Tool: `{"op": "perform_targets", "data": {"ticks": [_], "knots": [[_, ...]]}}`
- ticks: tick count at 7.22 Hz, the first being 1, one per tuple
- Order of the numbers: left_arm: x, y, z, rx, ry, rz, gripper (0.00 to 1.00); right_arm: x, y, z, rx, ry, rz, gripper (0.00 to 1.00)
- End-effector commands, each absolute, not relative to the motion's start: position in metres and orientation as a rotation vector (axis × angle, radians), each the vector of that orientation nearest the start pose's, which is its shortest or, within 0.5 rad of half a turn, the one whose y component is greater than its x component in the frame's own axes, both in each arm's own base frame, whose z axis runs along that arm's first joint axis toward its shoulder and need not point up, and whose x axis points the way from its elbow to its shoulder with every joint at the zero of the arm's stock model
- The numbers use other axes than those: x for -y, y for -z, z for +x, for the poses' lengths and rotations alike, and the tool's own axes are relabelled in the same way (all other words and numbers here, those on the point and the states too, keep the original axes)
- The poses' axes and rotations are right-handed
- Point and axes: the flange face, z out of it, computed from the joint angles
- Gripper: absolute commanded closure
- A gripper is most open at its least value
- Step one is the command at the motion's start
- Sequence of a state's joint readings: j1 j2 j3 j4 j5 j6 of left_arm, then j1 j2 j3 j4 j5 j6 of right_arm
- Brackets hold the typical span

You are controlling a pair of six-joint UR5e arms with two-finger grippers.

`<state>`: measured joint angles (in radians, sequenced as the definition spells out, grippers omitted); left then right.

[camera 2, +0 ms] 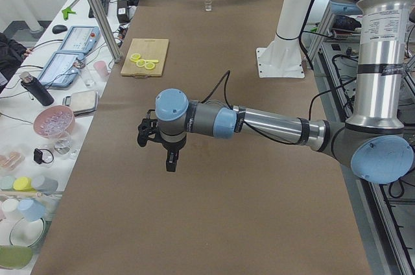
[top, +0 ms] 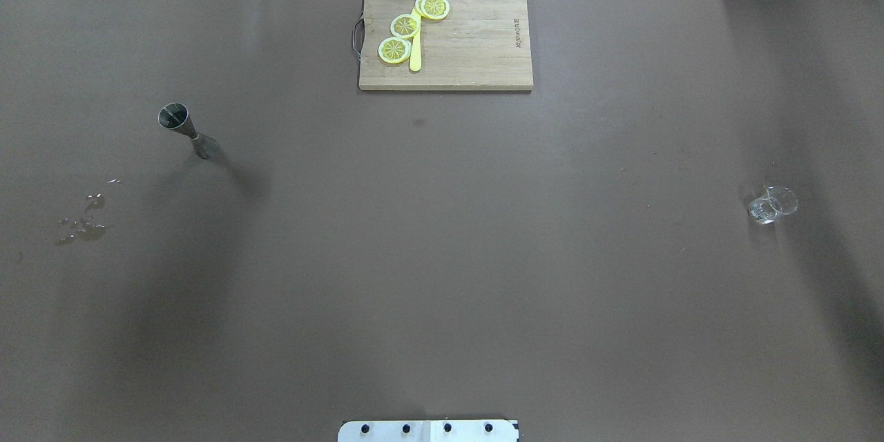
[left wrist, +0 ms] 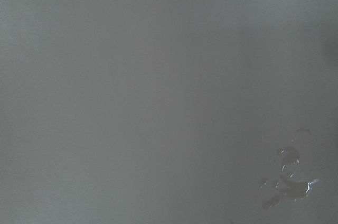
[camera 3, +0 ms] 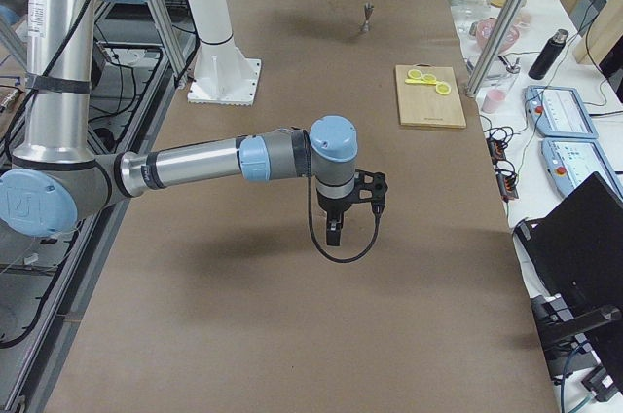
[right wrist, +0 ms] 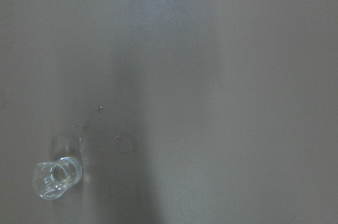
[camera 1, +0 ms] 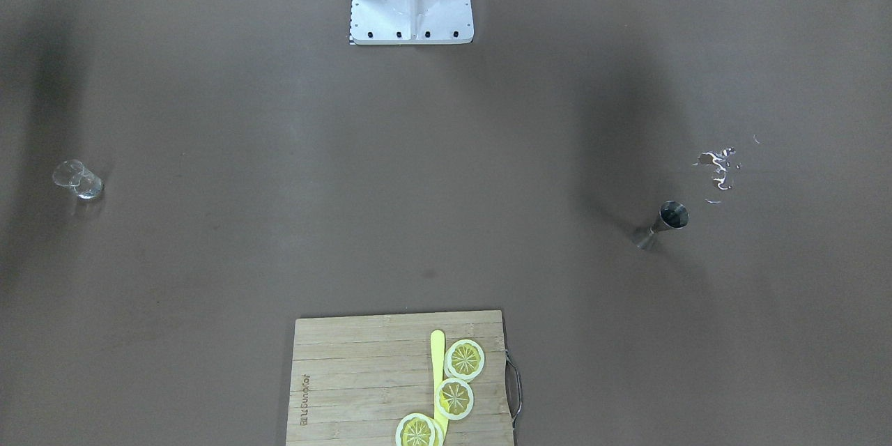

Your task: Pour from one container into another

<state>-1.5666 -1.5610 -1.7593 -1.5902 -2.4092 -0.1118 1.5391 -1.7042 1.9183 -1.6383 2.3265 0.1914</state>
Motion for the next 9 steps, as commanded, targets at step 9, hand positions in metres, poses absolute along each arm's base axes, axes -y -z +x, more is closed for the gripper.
{"op": "perform_targets", "data": {"ticks": [9], "knots": [[0.512,-0.477,0.041,-0.827,0.142,0.333,0.03,0.432,-0.56,0.047,0.817,-0.023,0.064,0.0]]}}
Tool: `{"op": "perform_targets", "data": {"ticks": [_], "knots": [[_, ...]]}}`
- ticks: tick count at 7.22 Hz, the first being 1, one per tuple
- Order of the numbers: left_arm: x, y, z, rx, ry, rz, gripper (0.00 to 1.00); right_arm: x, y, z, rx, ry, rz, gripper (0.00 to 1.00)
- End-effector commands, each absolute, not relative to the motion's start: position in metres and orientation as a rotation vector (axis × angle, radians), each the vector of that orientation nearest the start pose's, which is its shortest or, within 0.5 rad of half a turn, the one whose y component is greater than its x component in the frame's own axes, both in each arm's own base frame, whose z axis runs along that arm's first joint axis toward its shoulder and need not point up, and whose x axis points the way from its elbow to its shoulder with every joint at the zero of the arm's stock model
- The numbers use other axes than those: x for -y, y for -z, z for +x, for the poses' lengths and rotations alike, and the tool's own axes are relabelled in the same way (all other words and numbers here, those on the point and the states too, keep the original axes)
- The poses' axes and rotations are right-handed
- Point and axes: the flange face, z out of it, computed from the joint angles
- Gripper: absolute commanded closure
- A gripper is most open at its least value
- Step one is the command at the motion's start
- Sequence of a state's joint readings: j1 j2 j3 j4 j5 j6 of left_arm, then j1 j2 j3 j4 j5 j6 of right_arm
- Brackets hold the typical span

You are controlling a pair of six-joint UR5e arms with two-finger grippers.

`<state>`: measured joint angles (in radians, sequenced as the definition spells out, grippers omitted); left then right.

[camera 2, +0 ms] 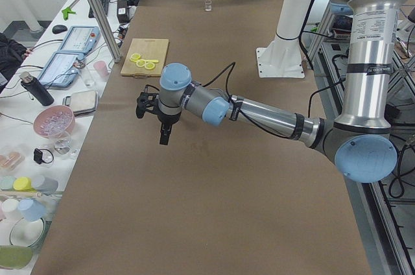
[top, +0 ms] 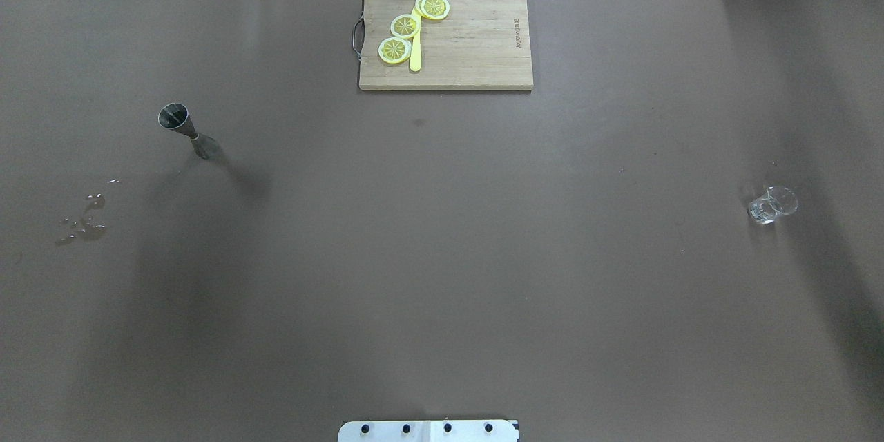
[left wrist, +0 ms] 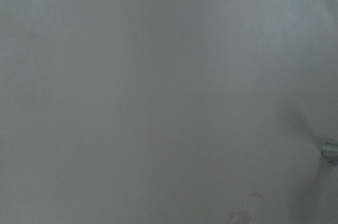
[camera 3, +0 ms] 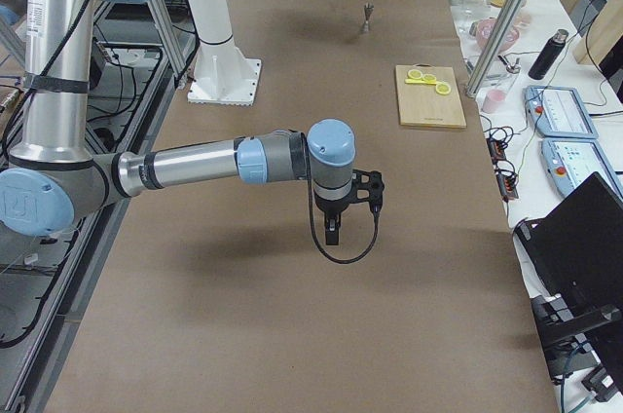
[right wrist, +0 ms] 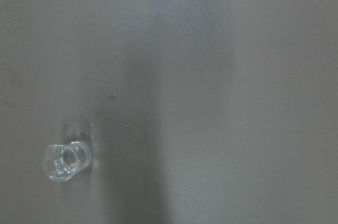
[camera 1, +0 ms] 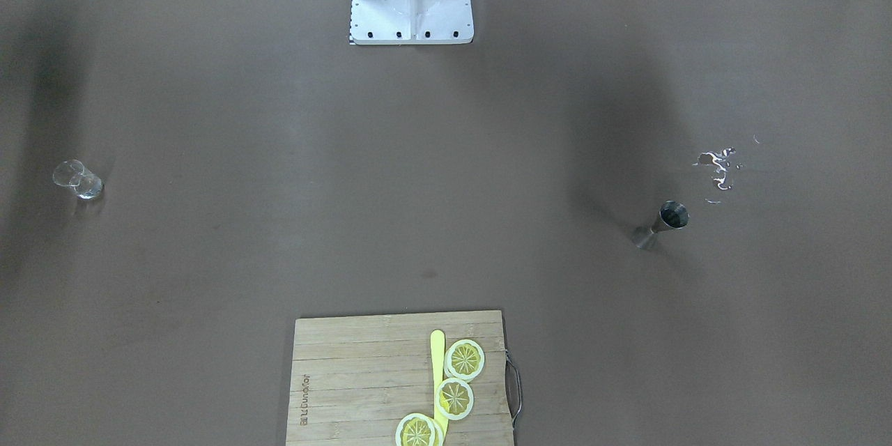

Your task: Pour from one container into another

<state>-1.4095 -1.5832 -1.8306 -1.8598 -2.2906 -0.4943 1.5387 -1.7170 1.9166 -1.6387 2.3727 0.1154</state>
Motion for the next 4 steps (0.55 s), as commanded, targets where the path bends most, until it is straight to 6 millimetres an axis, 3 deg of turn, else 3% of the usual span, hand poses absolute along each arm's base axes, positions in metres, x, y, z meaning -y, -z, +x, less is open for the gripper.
{"op": "perform_targets", "data": {"ticks": [1,4], "knots": [[0.511,-0.471,0.066,-0.824,0.177,0.375,0.03,0.434,-0.559,0.045,0.819,-0.007,0.07,0.0],[0.495,-0.436,0.154,-0.81,0.278,0.522,0.03,0.435,-0.557,0.038,0.831,0.212,0.157,0.0]]}}
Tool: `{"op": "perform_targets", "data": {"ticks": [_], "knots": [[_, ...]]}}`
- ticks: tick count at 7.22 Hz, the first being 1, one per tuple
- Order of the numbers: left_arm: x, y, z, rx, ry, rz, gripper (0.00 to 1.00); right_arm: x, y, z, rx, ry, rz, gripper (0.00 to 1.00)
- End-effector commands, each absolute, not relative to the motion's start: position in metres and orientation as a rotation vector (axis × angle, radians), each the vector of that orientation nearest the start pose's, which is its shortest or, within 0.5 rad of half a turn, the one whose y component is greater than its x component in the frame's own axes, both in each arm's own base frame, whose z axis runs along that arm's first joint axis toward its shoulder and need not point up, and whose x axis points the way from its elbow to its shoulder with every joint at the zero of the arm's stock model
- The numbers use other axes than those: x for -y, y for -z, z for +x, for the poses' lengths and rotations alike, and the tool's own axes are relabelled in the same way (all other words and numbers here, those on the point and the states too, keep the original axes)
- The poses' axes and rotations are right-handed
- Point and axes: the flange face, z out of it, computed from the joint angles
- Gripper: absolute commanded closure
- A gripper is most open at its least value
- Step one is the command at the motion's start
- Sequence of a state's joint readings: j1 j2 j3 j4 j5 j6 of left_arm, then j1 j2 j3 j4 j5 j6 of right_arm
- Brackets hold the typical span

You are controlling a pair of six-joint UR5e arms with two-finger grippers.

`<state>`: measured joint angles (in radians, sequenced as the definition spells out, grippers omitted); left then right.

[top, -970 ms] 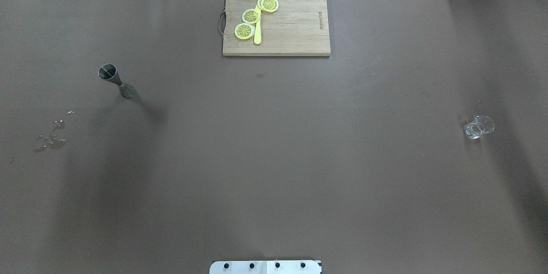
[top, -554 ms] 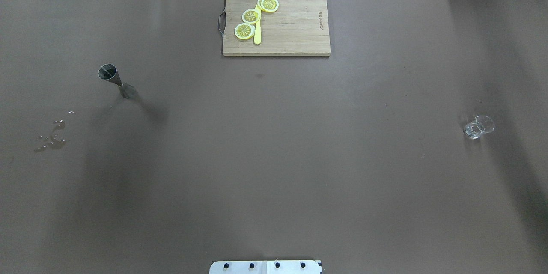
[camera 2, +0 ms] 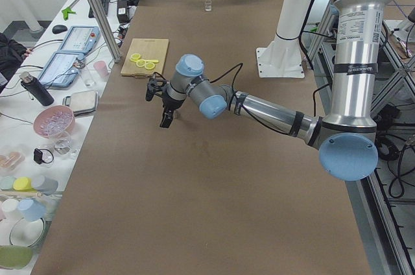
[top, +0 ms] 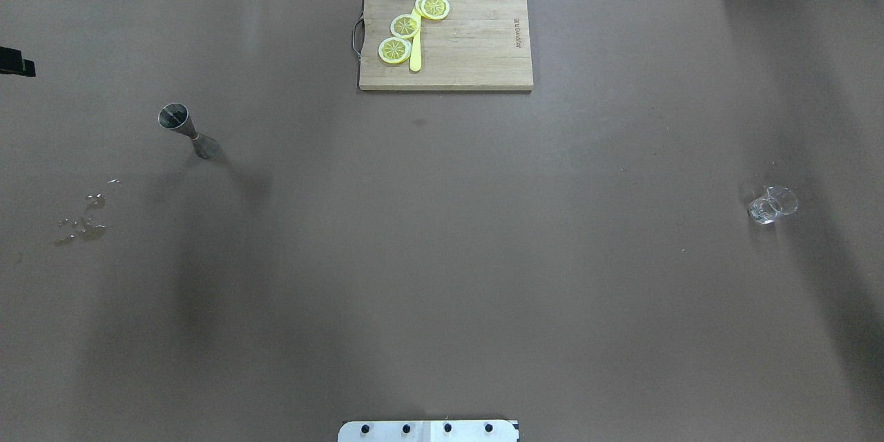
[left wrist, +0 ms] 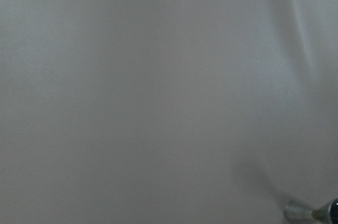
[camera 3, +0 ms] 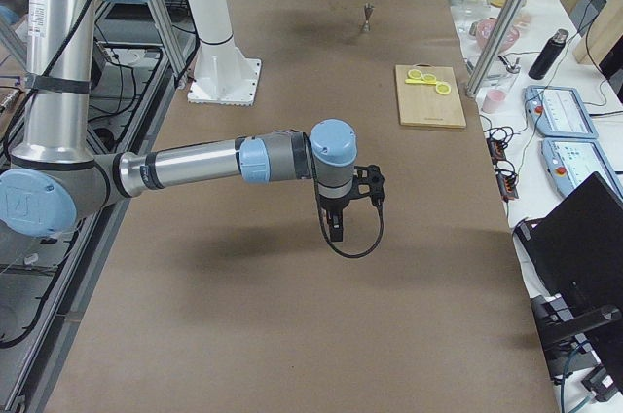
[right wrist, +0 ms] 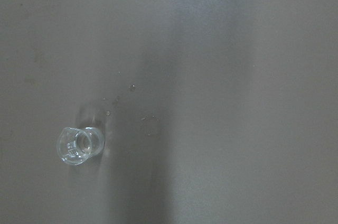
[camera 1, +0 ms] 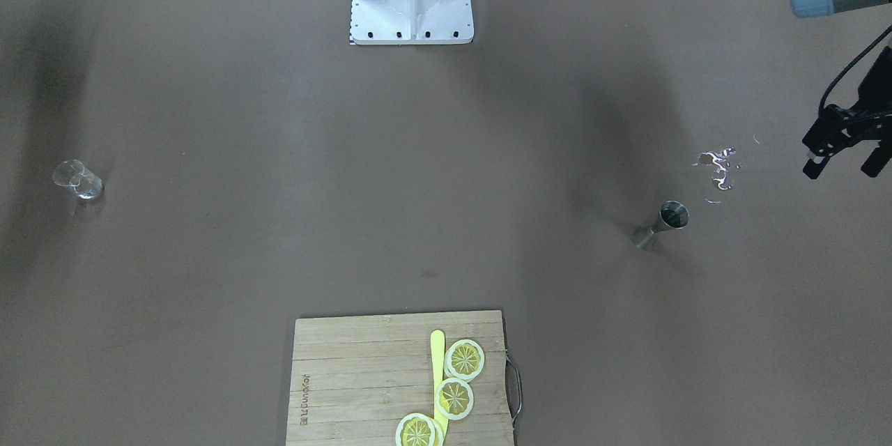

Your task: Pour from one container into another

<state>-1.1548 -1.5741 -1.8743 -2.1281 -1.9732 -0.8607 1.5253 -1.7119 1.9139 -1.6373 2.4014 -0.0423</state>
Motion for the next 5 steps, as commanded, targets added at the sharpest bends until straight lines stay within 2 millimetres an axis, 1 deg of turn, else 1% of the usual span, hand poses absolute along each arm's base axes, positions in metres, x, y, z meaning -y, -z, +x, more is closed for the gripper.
{"op": "perform_targets", "data": {"ticks": [1,2,3,4,5], "knots": [[0.484,-0.419,0.179,-0.812,0.317,0.557,0.03,0.437,-0.555,0.033,0.833,0.24,0.163,0.0],[0.475,-0.411,0.202,-0.792,0.367,0.597,0.03,0.438,-0.552,0.027,0.841,0.302,0.186,0.0],[0.47,-0.412,0.216,-0.752,0.393,0.646,0.03,0.438,-0.552,0.021,0.842,0.366,0.203,0.0],[0.467,-0.411,0.226,-0.724,0.424,0.686,0.03,0.439,-0.551,0.009,0.868,0.391,0.193,0.0],[0.46,-0.41,0.242,-0.727,0.472,0.698,0.03,0.443,-0.546,-0.003,0.877,0.418,0.191,0.0]]}}
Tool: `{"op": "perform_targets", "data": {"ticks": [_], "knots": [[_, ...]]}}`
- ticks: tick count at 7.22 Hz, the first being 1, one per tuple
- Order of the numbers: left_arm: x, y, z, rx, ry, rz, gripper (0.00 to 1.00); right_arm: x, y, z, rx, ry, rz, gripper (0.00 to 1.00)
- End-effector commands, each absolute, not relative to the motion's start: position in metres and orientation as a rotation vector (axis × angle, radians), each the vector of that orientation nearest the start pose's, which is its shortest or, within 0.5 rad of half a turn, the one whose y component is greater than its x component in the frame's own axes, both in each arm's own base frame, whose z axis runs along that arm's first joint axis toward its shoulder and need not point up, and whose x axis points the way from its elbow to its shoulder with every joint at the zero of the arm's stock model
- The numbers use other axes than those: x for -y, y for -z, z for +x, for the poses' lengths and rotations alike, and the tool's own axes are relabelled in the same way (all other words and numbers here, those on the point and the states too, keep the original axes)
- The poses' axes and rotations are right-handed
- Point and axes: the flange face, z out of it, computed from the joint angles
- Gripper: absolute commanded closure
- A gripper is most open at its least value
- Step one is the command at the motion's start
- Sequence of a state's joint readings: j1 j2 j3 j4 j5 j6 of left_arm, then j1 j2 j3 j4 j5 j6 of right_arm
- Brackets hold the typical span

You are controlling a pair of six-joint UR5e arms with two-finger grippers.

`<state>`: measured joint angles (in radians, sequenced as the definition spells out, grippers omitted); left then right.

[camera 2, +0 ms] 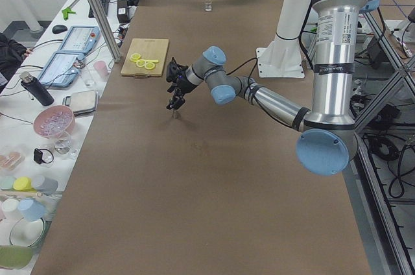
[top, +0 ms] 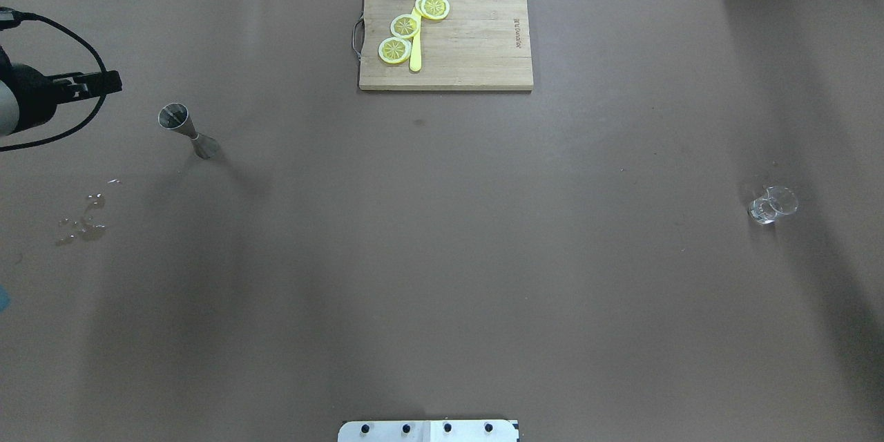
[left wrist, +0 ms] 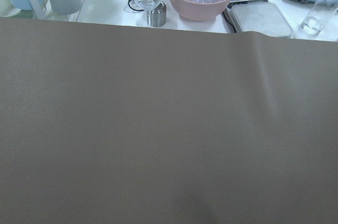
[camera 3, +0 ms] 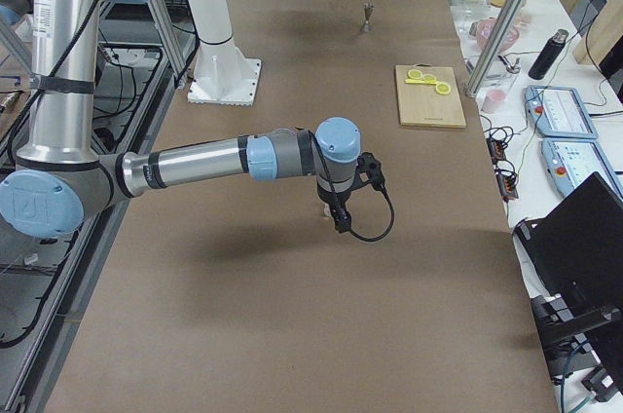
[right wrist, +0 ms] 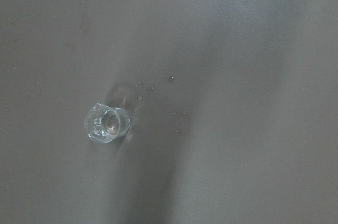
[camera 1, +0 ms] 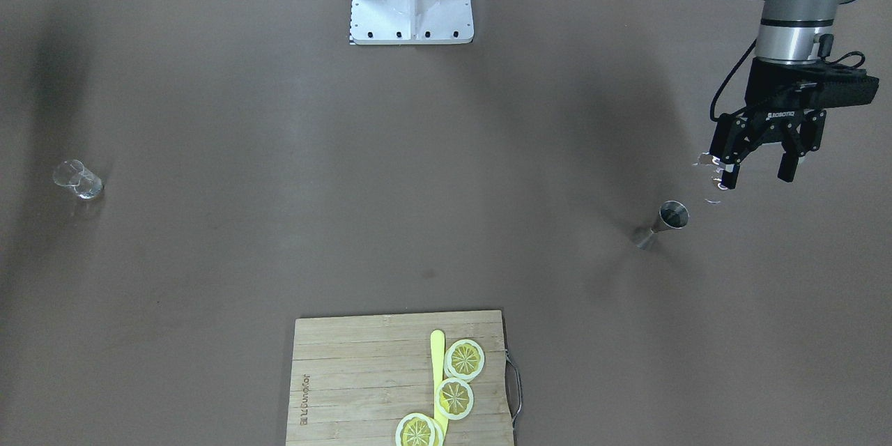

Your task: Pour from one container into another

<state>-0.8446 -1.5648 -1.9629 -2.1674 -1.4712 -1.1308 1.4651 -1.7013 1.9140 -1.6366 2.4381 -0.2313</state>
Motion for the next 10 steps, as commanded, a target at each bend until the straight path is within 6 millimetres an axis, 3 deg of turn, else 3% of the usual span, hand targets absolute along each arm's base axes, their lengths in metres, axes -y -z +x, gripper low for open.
{"op": "perform_targets", "data": {"ticks": [1,2,4,7,10], "knots": [[0.452,-0.41,0.26,-0.72,0.527,0.727,0.03,0.452,-0.537,-0.016,0.878,0.457,0.203,0.0],[0.445,-0.41,0.277,-0.684,0.552,0.789,0.03,0.463,-0.522,-0.031,0.879,0.498,0.221,0.0],[0.449,-0.414,0.297,-0.657,0.613,0.831,0.03,0.46,-0.524,-0.063,0.895,0.564,0.188,0.0],[0.447,-0.416,0.347,-0.624,0.709,0.945,0.03,0.459,-0.535,-0.08,0.894,0.647,0.181,0.0],[0.452,-0.439,0.389,-0.552,0.747,1.036,0.03,0.457,-0.551,-0.097,0.892,0.669,0.137,0.0]]}}
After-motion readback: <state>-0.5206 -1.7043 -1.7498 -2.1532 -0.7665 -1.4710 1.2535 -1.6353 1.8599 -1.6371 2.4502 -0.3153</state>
